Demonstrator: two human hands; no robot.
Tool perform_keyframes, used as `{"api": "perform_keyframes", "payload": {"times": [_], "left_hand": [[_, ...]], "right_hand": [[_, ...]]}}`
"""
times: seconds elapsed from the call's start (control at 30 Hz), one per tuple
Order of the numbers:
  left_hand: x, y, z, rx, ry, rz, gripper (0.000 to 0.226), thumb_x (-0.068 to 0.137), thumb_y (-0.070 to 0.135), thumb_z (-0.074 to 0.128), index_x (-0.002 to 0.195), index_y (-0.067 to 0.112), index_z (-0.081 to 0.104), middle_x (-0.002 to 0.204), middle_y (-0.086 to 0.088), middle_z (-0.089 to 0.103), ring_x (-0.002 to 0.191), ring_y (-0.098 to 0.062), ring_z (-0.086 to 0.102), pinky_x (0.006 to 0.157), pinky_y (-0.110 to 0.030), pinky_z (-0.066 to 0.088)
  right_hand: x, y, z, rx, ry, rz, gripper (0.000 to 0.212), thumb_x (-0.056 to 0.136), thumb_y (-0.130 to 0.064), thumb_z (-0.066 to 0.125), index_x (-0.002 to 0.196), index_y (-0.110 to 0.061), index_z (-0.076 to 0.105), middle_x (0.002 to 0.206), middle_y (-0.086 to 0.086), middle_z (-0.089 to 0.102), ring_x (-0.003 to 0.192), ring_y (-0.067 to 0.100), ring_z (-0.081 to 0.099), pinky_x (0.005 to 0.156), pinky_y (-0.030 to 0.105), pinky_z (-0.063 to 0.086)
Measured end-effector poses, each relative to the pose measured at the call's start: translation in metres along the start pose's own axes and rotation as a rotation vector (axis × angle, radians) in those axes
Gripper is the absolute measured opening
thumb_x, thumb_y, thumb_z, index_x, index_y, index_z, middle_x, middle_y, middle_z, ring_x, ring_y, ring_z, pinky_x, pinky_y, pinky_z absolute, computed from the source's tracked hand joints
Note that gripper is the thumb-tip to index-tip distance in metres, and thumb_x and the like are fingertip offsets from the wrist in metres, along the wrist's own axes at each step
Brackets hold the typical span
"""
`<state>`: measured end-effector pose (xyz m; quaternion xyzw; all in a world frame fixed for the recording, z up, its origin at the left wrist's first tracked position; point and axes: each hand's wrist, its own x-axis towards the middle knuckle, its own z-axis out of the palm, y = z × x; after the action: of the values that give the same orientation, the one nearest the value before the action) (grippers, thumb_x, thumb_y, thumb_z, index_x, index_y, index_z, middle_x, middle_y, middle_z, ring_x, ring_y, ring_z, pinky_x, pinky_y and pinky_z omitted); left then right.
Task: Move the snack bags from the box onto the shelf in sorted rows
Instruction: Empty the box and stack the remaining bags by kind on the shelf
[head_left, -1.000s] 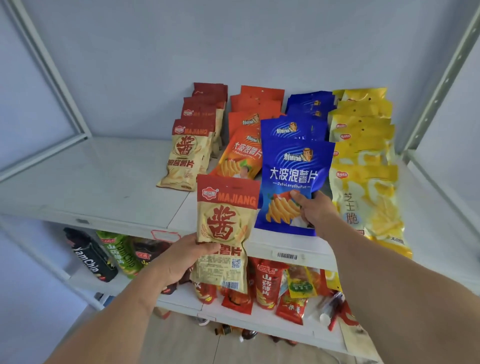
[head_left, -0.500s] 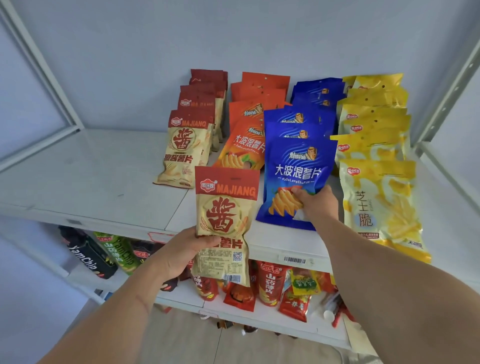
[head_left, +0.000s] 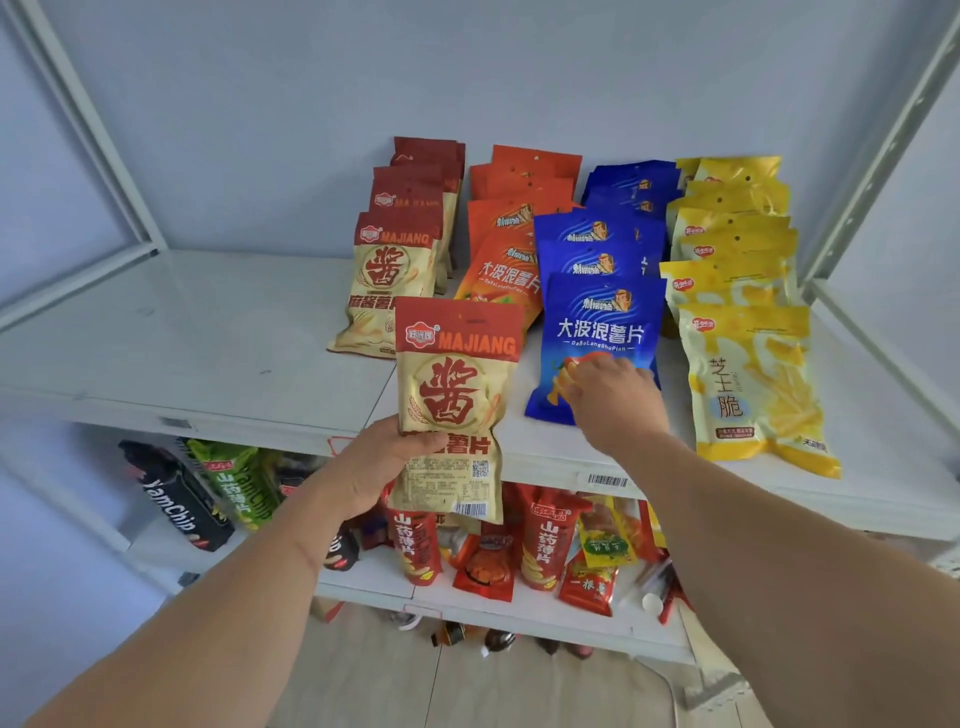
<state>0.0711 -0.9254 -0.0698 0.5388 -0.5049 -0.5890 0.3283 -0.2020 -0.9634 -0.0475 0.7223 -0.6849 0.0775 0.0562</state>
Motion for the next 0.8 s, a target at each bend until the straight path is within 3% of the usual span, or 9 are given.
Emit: {"api": "perform_keyframes", "payload": {"times": [0.13, 0.27, 0.5, 0.63, 0.67, 0.7, 0.8], "left_hand": [[-0.006, -0.002, -0.019, -0.034, 0.060, -0.003, 0.023, 0.092, 0.017, 0.069, 0.115, 0.014, 0.070, 0.108, -0.005, 0.078, 0.104, -0.026, 0.072, 0.088, -0.041, 0.052], [-0.009, 0.005, -0.035, -0.042, 0.117, -0.003, 0.021, 0.093, 0.017, 0.068, 0.114, 0.016, 0.071, 0.107, -0.006, 0.078, 0.104, -0.027, 0.072, 0.090, -0.044, 0.054], [0.007, 0.021, -0.074, -0.041, 0.200, 0.050, 0.024, 0.093, 0.025, 0.069, 0.115, 0.018, 0.070, 0.108, -0.004, 0.077, 0.106, -0.027, 0.072, 0.096, -0.050, 0.052], [0.018, 0.034, -0.071, -0.049, 0.203, 0.076, 0.024, 0.094, 0.029, 0.068, 0.115, 0.020, 0.068, 0.106, -0.002, 0.078, 0.101, -0.023, 0.074, 0.091, -0.047, 0.056], [0.054, 0.048, -0.117, -0.046, 0.182, 0.091, 0.024, 0.094, 0.030, 0.068, 0.116, 0.020, 0.067, 0.106, -0.002, 0.078, 0.101, -0.023, 0.074, 0.092, -0.047, 0.055], [0.077, 0.055, -0.145, -0.033, 0.157, 0.104, 0.025, 0.094, 0.030, 0.069, 0.116, 0.020, 0.067, 0.106, -0.002, 0.078, 0.102, -0.023, 0.074, 0.093, -0.048, 0.055], [0.091, 0.063, -0.140, -0.005, 0.140, 0.109, 0.024, 0.094, 0.031, 0.069, 0.115, 0.019, 0.068, 0.105, -0.002, 0.078, 0.101, -0.024, 0.074, 0.094, -0.050, 0.056]], "right_hand": [[-0.019, -0.031, -0.006, -0.180, -0.096, -0.148, 0.021, 0.100, -0.023, 0.046, 0.115, -0.017, 0.059, 0.118, 0.004, 0.058, 0.115, 0.029, 0.053, 0.100, 0.057, 0.042], [-0.021, -0.049, -0.005, -0.077, -0.061, -0.298, 0.027, 0.106, -0.027, 0.037, 0.119, -0.015, 0.057, 0.117, 0.003, 0.060, 0.111, 0.025, 0.055, 0.089, 0.037, 0.045], [0.003, -0.079, -0.007, -0.059, -0.048, -0.301, 0.029, 0.107, -0.028, 0.035, 0.122, -0.018, 0.057, 0.121, 0.003, 0.060, 0.113, 0.024, 0.054, 0.085, 0.034, 0.042], [0.013, -0.079, -0.010, 0.017, -0.103, -0.225, 0.033, 0.107, -0.032, 0.035, 0.124, -0.019, 0.059, 0.133, 0.009, 0.056, 0.137, 0.032, 0.041, 0.095, 0.041, 0.047], [0.056, -0.115, 0.000, 0.027, -0.074, -0.227, 0.033, 0.107, -0.033, 0.034, 0.122, -0.019, 0.060, 0.131, 0.008, 0.058, 0.139, 0.033, 0.038, 0.101, 0.044, 0.044], [0.085, -0.139, 0.004, 0.034, -0.075, -0.187, 0.034, 0.107, -0.034, 0.033, 0.122, -0.019, 0.060, 0.127, 0.006, 0.060, 0.138, 0.033, 0.037, 0.107, 0.047, 0.039], [0.092, -0.138, 0.001, -0.003, -0.085, -0.174, 0.037, 0.106, -0.039, 0.031, 0.120, -0.023, 0.061, 0.122, 0.000, 0.063, 0.125, 0.027, 0.047, 0.115, 0.053, 0.029]]}}
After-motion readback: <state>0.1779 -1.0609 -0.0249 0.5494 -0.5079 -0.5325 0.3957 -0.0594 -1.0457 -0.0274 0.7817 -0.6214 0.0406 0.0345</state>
